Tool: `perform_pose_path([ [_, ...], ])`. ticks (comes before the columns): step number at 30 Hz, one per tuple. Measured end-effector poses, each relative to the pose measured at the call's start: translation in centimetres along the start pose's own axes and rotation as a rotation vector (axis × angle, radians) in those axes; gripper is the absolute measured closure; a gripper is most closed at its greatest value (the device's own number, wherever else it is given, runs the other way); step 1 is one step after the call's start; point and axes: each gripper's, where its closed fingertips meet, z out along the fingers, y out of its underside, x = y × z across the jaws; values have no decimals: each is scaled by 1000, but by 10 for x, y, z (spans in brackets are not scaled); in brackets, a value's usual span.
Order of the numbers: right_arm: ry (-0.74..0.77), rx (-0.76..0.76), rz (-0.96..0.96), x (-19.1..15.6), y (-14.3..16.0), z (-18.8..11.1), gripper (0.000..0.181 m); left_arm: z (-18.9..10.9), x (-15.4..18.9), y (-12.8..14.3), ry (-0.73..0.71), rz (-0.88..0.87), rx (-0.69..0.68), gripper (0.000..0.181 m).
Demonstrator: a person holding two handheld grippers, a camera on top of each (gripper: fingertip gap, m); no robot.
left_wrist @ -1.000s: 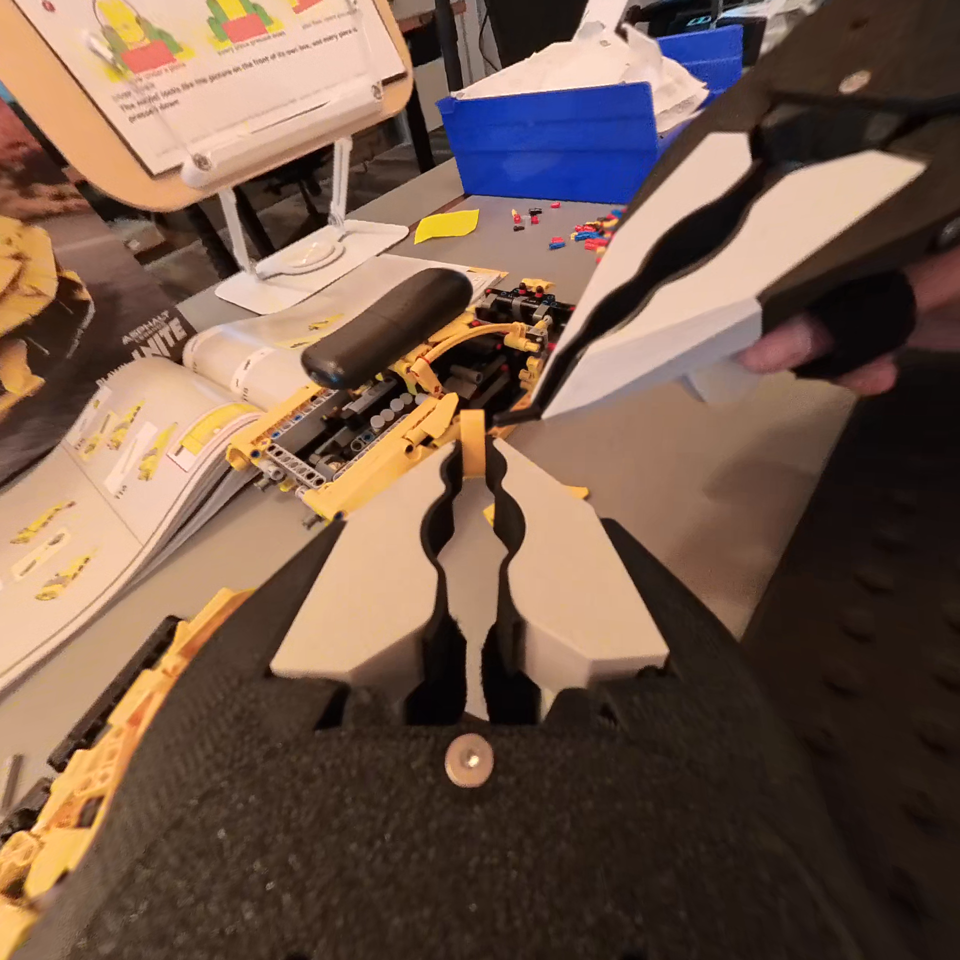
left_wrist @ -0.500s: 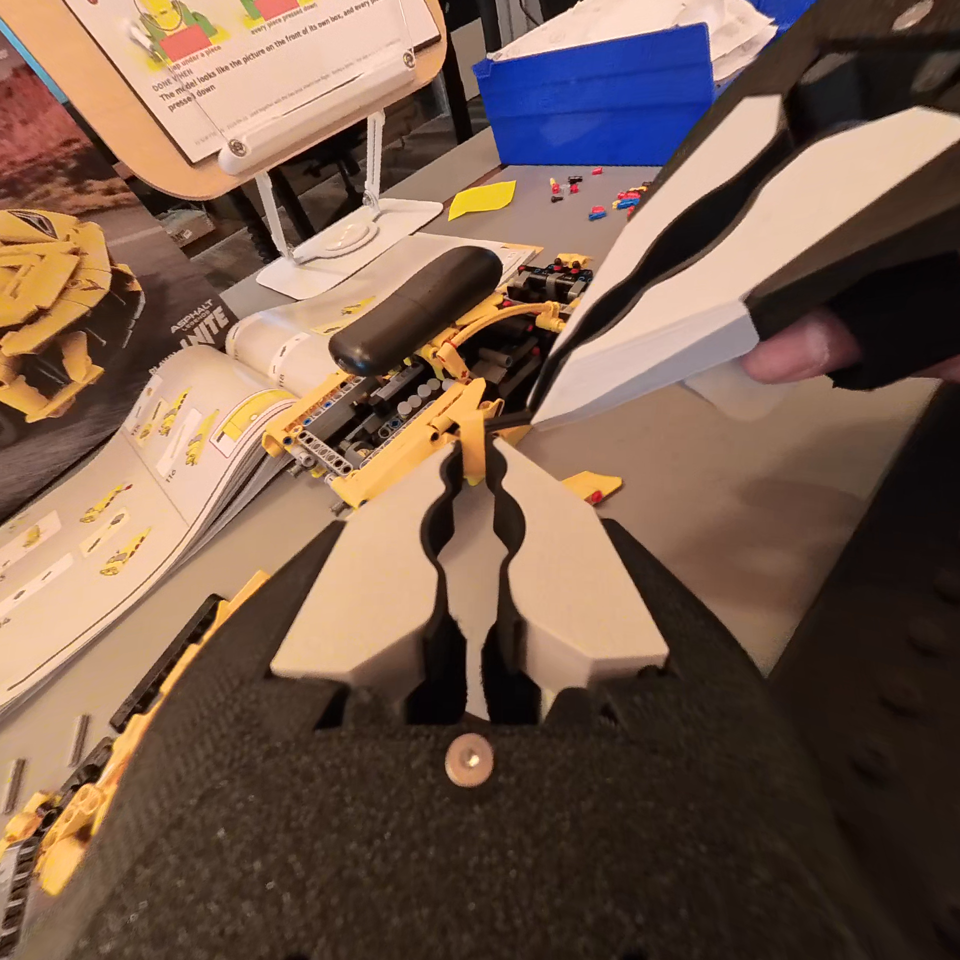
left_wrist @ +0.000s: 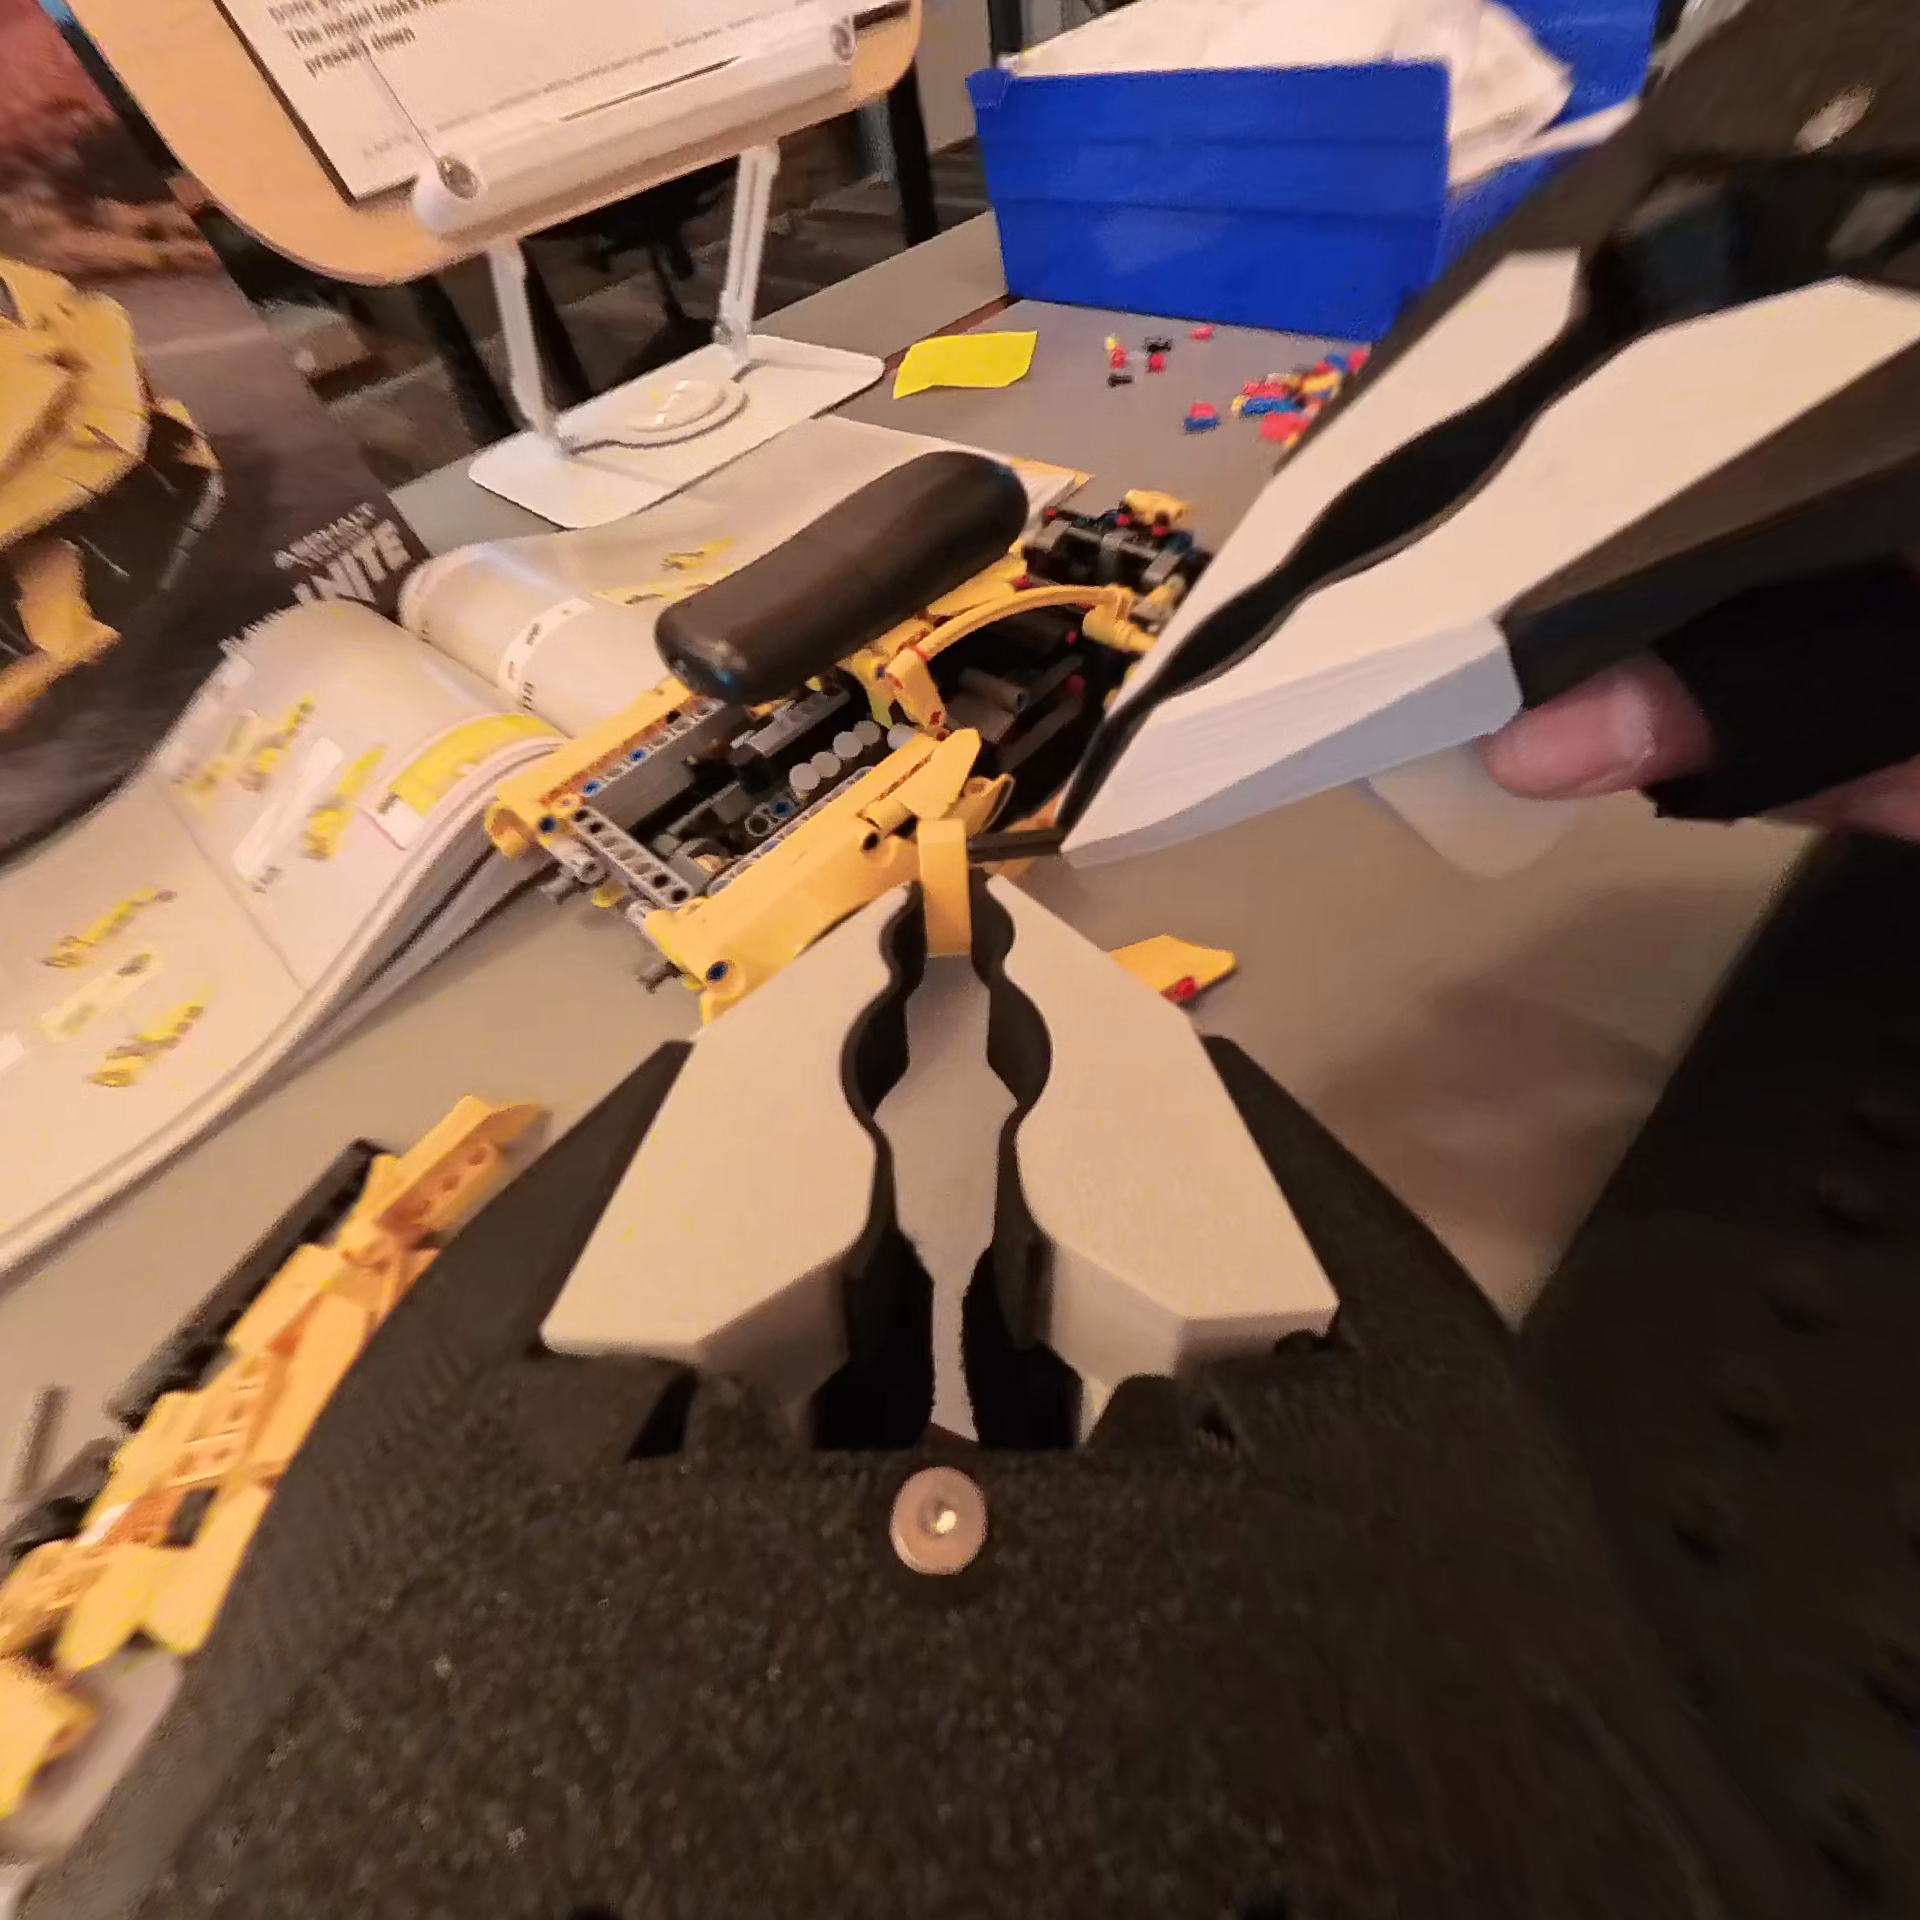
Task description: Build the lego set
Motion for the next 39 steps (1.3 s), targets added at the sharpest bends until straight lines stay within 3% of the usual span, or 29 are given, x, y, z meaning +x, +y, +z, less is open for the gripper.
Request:
perform_pose_path([
  [2,-80,20,107,-3,-2,-1,179,-1,1,-2,50,-74,17,174],
  [6,-108,12,176,-1,0,0,179,0,0,0,-2,8,-1,174],
  [18,116,-70,-117,4,3,3,179,3,1,6,15,-14,-37,174],
  [31,177,-85,-202,4,3,8,179,3,-1,9,18,-34,-55,174],
  [39,121,-82,-152,5,8,9,179,3,-2,13,-63,212,-84,174],
])
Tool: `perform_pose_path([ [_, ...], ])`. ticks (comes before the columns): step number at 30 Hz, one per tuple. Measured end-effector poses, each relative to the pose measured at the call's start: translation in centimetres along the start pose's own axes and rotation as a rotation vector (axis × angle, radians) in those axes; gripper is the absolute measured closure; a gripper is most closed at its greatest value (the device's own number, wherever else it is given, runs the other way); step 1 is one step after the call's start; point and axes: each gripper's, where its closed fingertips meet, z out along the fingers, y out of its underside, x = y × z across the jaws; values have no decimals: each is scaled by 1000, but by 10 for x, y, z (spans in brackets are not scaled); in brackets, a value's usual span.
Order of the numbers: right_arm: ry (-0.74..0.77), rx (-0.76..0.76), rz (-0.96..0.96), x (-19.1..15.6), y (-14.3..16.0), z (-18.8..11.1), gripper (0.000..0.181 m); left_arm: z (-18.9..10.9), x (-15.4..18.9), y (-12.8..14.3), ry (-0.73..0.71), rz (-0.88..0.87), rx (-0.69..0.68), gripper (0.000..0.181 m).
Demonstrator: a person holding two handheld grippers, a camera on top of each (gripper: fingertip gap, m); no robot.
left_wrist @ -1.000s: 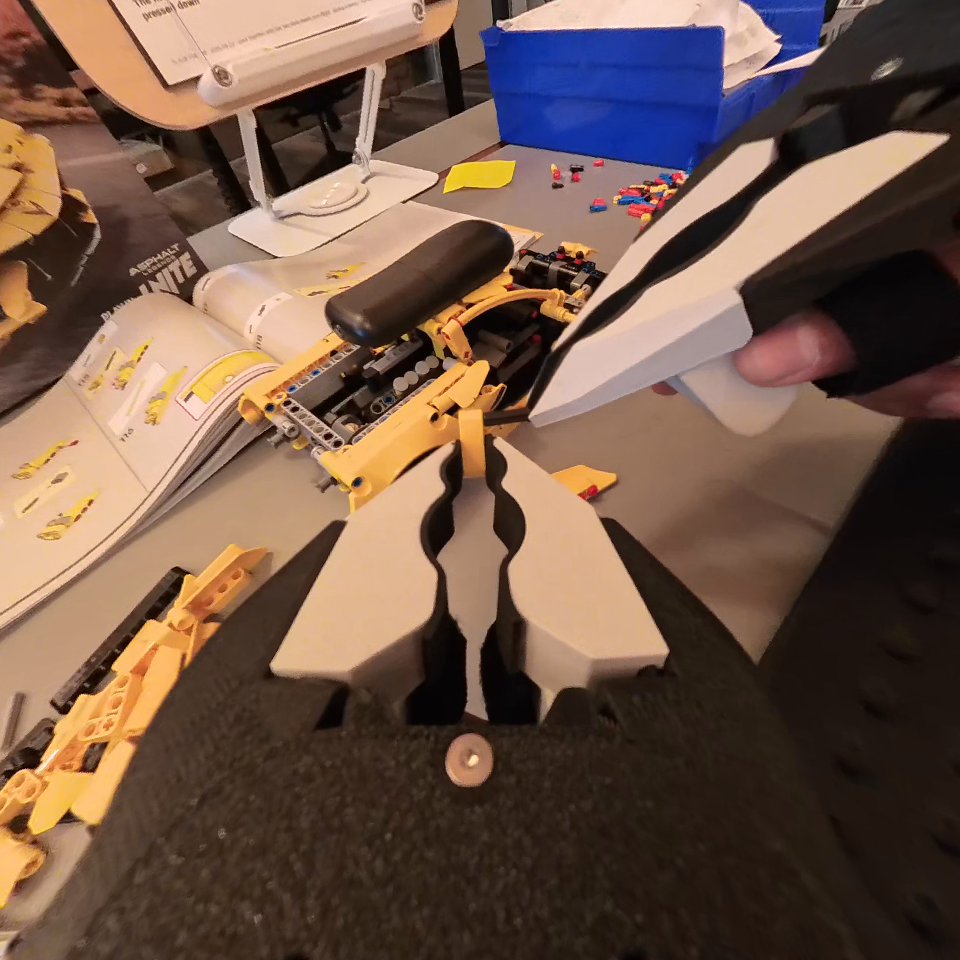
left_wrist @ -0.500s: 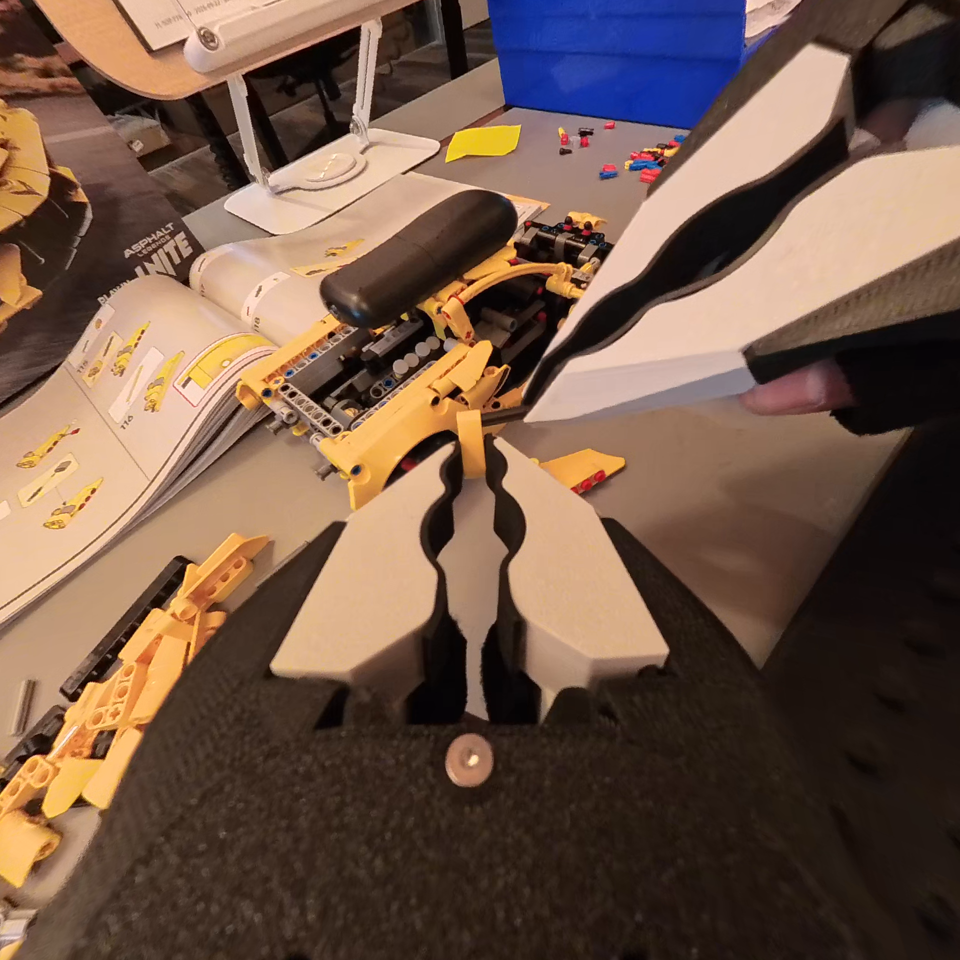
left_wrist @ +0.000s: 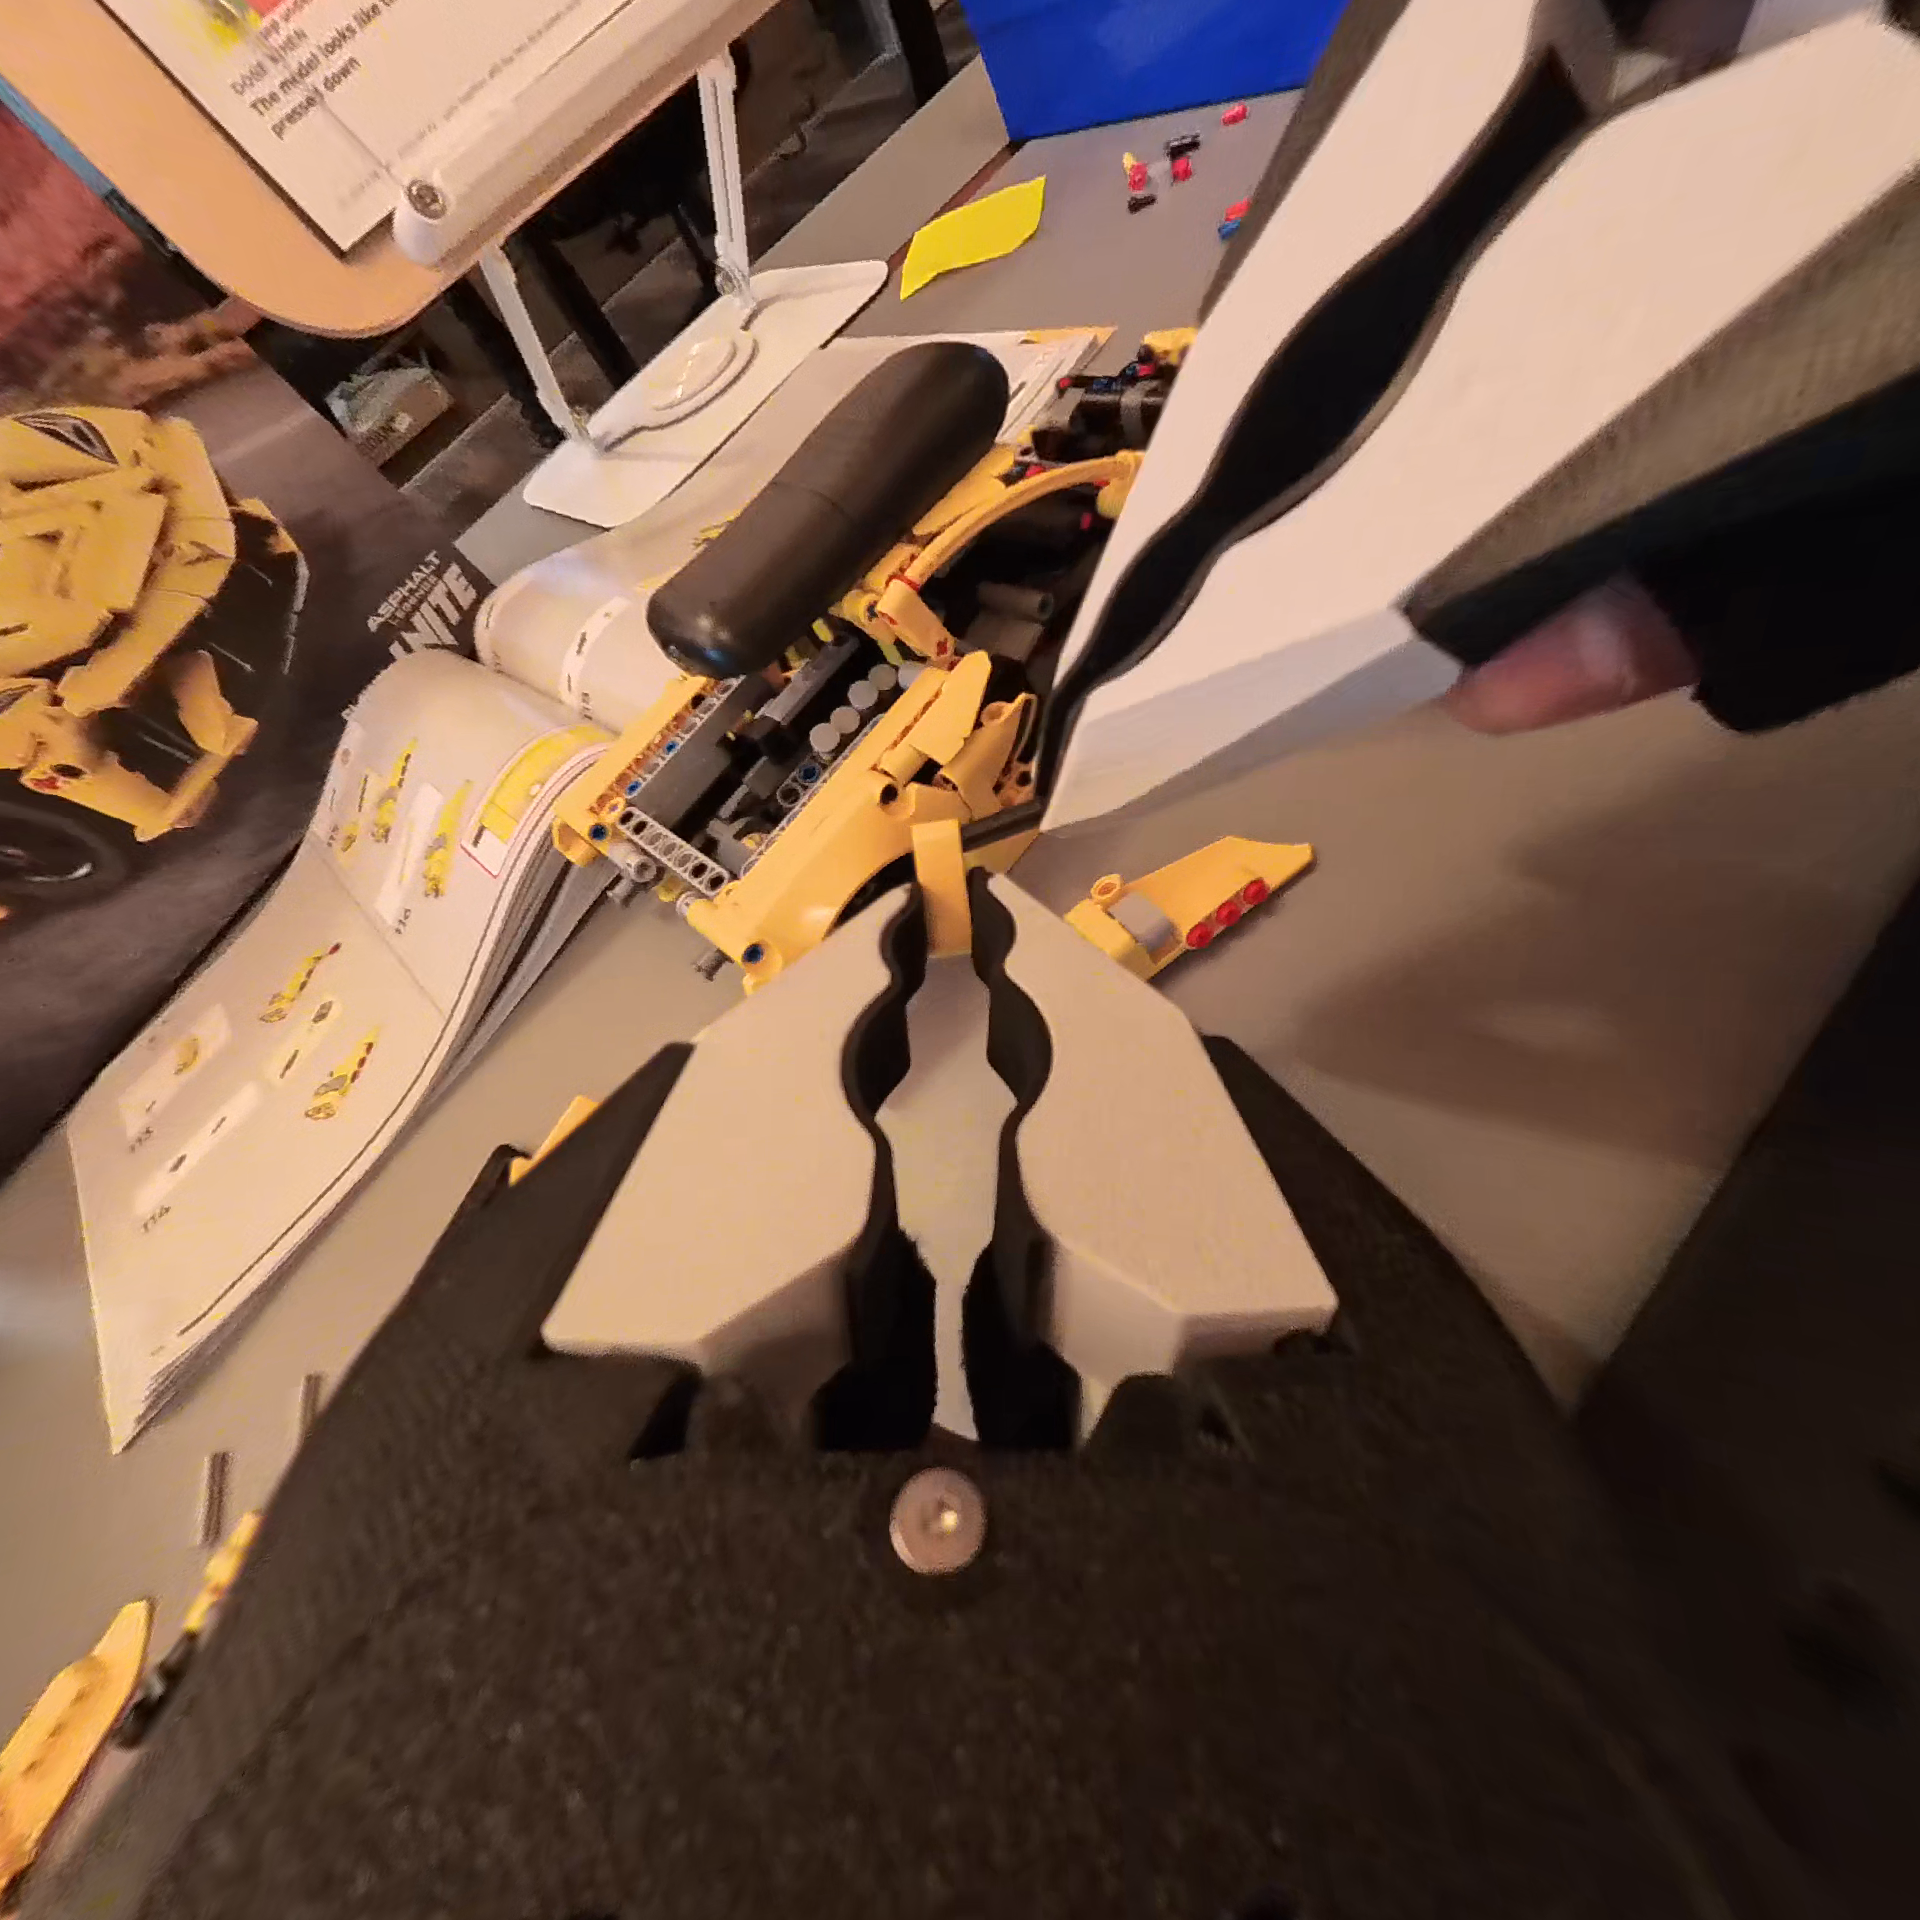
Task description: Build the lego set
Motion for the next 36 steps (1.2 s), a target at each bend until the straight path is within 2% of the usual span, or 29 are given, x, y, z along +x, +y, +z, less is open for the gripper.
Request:
perform_pose_path([
  [6,-29,38,51,-2,3,2,179,-2,5,-6,112,-187,43,174],
  [9,5,27,29,-1,6,6,179,-3,8,-8,96,-122,50,174],
  [11,-24,41,53,-4,4,6,179,-3,3,-6,40,-87,37,174],
  [13,-67,60,84,-9,-3,4,179,3,7,3,41,-48,-23,174],
  [15,-47,27,63,-6,-1,5,179,3,5,2,0,0,-29,174],
  [17,-59,20,49,-5,2,5,179,2,-7,6,-28,-62,-35,174],
  [20,-116,8,63,-5,10,1,179,-2,-16,7,14,-203,-5,174],
  [22,-150,-69,34,-8,23,-2,179,-2,-13,7,70,-271,8,174],
  [24,-196,-249,-42,-12,54,-12,179,-1,-17,11,52,-274,-9,174],
  [25,-166,-332,-94,-6,69,-20,179,-1,-18,13,48,-266,-18,174],
  [28,-191,-520,-202,-3,104,-42,179,2,-14,16,53,-239,-42,174],
  [30,-193,-541,-239,-2,112,-43,179,2,-14,16,44,-213,-44,174],
  [36,-287,-377,-188,-5,110,-40,172,0,-14,15,53,-227,-29,174],
])
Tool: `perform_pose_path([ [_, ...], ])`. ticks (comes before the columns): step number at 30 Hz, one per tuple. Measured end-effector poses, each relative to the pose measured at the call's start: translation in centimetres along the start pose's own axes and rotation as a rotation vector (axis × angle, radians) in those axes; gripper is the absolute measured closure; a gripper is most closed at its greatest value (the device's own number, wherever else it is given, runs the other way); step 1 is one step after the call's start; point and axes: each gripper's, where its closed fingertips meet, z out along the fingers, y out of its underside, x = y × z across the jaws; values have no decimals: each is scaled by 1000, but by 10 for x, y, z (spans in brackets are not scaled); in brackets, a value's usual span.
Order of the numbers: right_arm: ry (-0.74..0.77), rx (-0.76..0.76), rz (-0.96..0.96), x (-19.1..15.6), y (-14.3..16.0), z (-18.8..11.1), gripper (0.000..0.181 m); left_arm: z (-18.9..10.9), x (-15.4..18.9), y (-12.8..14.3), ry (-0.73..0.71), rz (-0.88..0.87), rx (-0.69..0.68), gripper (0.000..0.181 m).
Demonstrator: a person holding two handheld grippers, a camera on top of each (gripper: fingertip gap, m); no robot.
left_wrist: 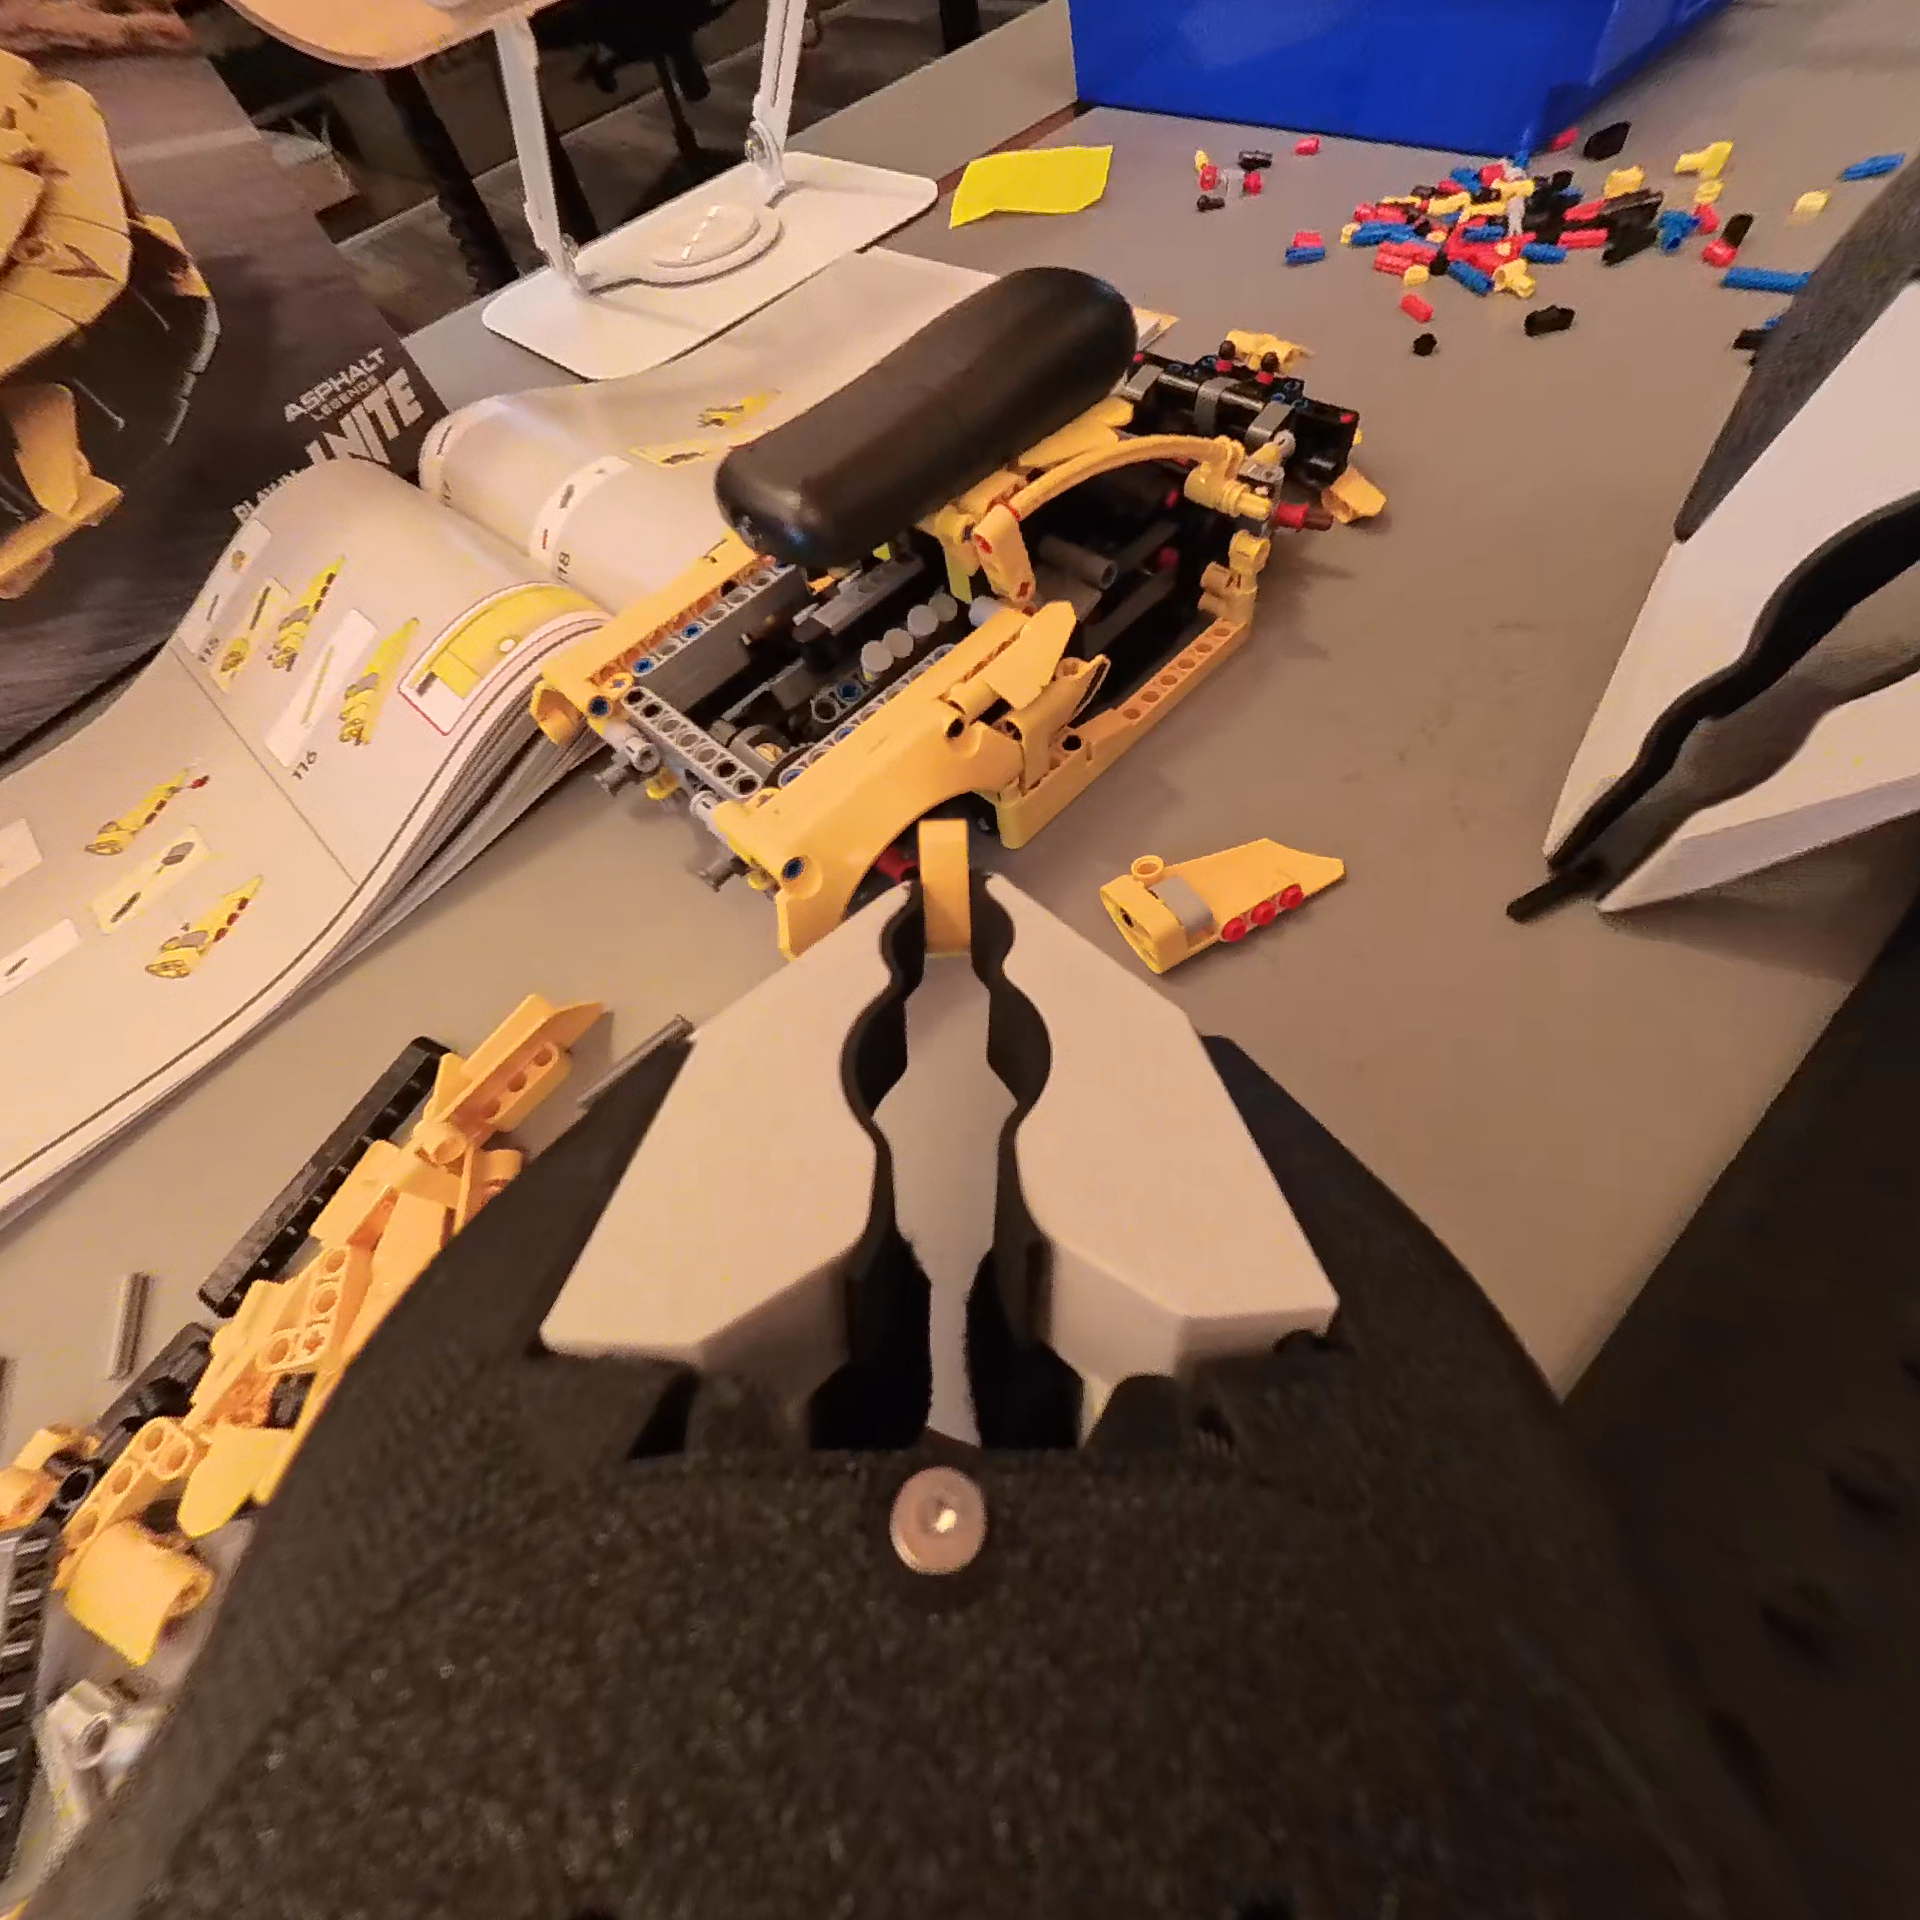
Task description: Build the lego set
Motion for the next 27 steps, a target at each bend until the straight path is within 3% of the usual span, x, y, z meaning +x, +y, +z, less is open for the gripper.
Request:
perform_pose_path([
  [11,17,232,-30,3,-13,8,177,0,18,-5,64,65,24,174],
  [15,50,189,-55,4,-17,10,179,-1,26,-7,98,84,38,174],
  [21,58,443,120,6,-98,-24,179,-6,31,-17,152,33,102,174],
  [27,59,429,280,22,-110,-11,179,-3,33,-13,152,36,74,174],
])
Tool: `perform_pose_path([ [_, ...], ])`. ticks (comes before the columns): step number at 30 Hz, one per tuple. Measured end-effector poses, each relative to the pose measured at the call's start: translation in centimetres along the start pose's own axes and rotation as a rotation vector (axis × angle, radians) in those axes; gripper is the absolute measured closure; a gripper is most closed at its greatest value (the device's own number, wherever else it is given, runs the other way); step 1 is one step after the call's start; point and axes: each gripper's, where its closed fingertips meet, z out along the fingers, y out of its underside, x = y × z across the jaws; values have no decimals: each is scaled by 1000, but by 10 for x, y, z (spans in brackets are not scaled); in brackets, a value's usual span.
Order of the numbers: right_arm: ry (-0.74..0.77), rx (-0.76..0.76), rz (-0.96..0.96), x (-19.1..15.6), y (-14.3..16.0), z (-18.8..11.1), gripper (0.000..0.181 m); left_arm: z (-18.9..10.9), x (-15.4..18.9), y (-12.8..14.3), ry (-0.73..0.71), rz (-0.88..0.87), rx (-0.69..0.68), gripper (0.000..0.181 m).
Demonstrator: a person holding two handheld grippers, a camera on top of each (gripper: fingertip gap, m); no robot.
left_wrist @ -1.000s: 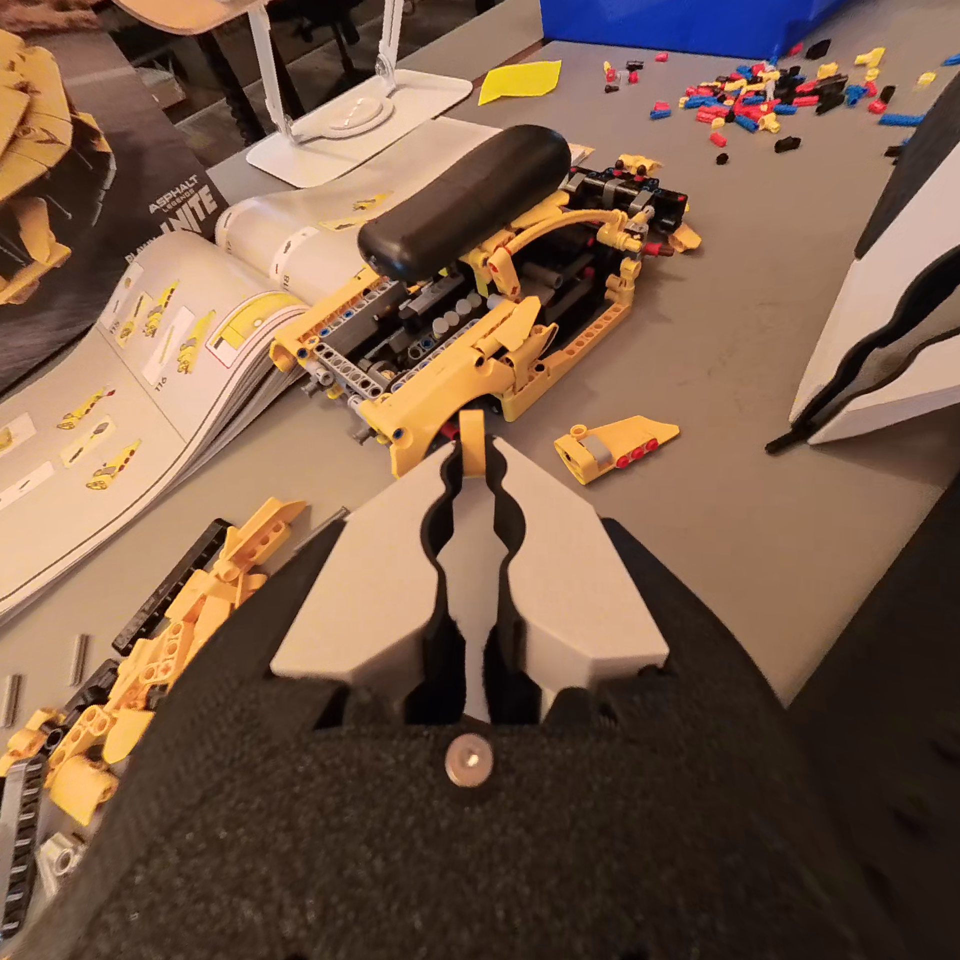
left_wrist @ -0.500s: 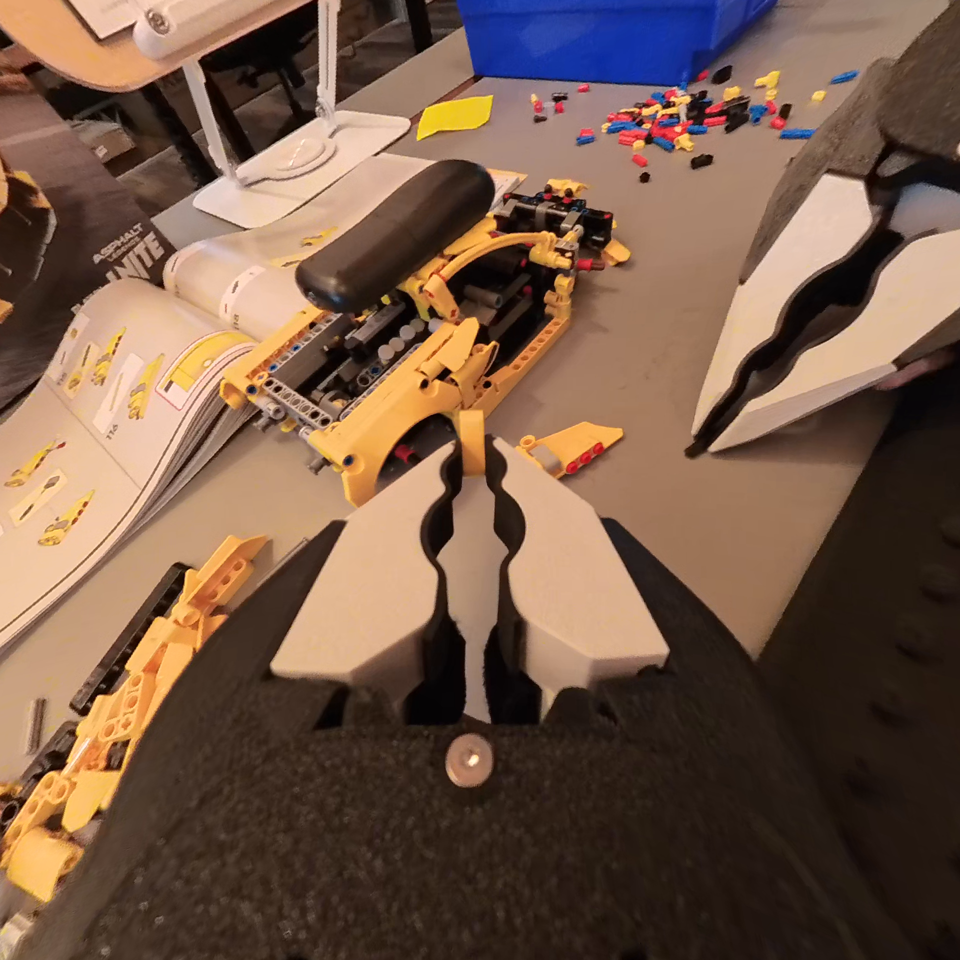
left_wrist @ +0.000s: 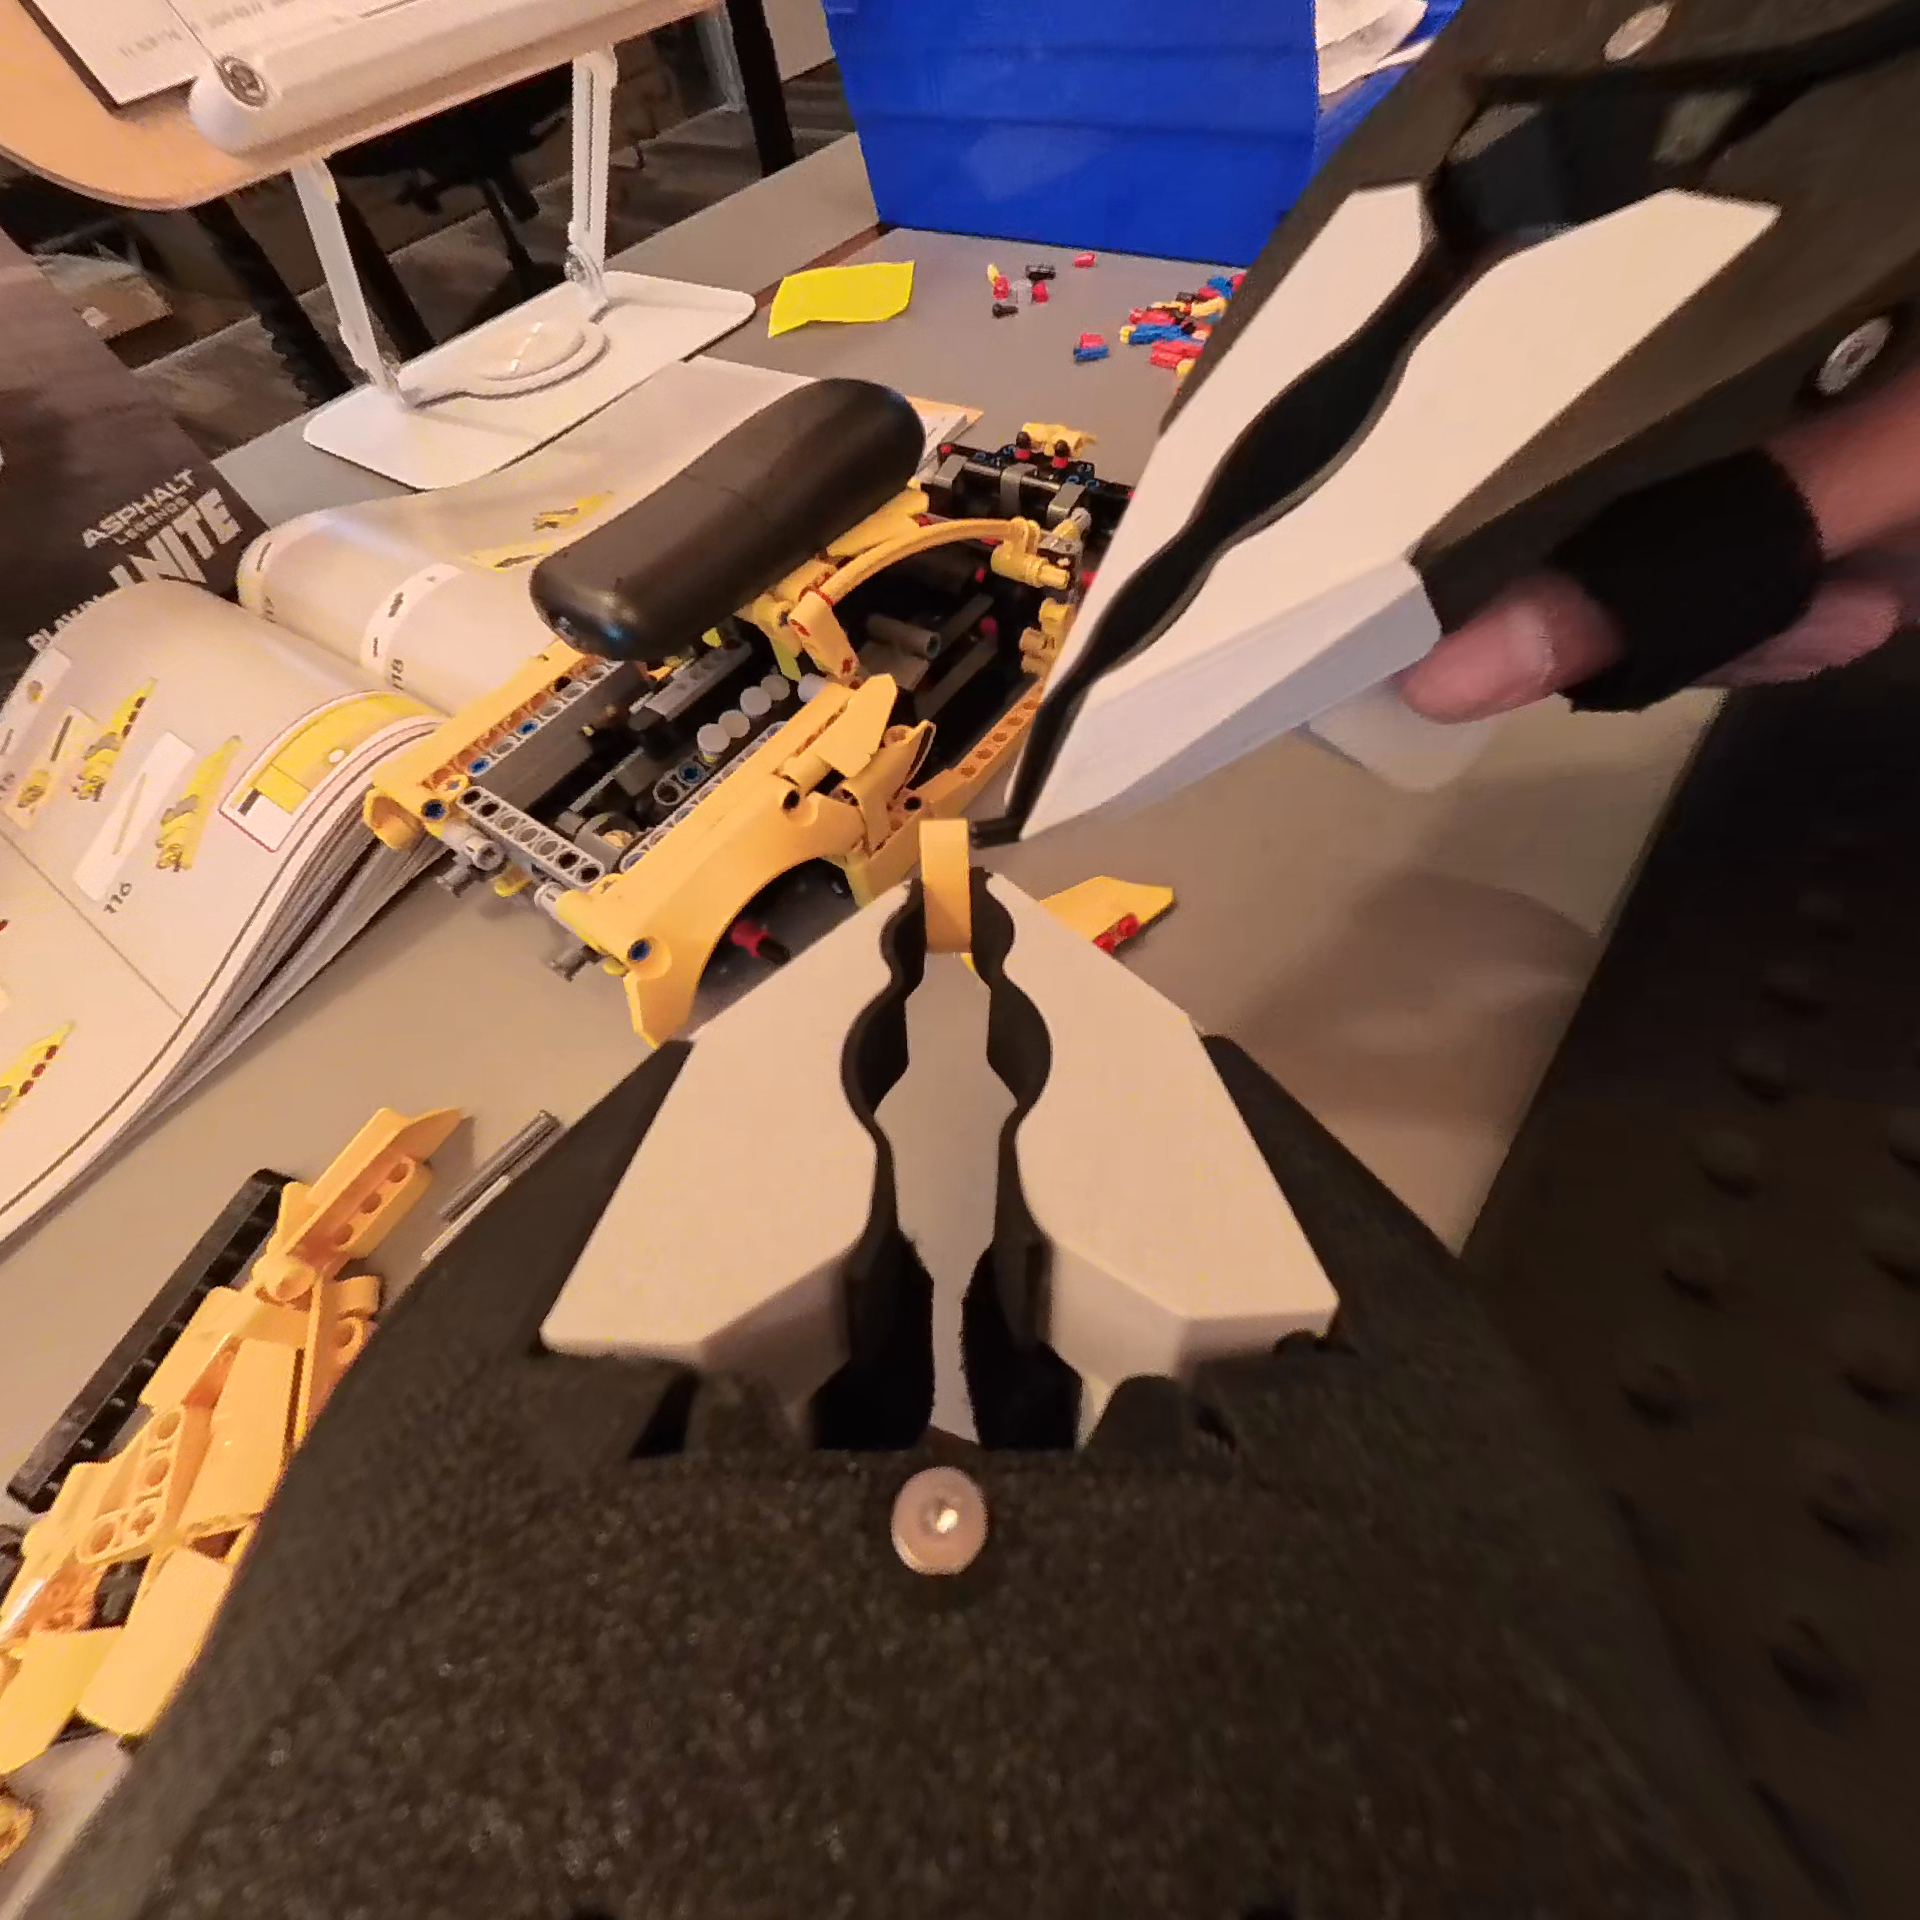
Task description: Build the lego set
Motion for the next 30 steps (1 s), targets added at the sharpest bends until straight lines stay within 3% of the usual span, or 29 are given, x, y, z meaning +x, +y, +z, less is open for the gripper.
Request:
perform_pose_path([
  [20,140,-13,11,5,-4,6,180,2,-10,4,-146,150,-49,174],
  [30,355,-71,-248,7,-8,10,179,1,-11,5,-73,-56,-40,174],
])
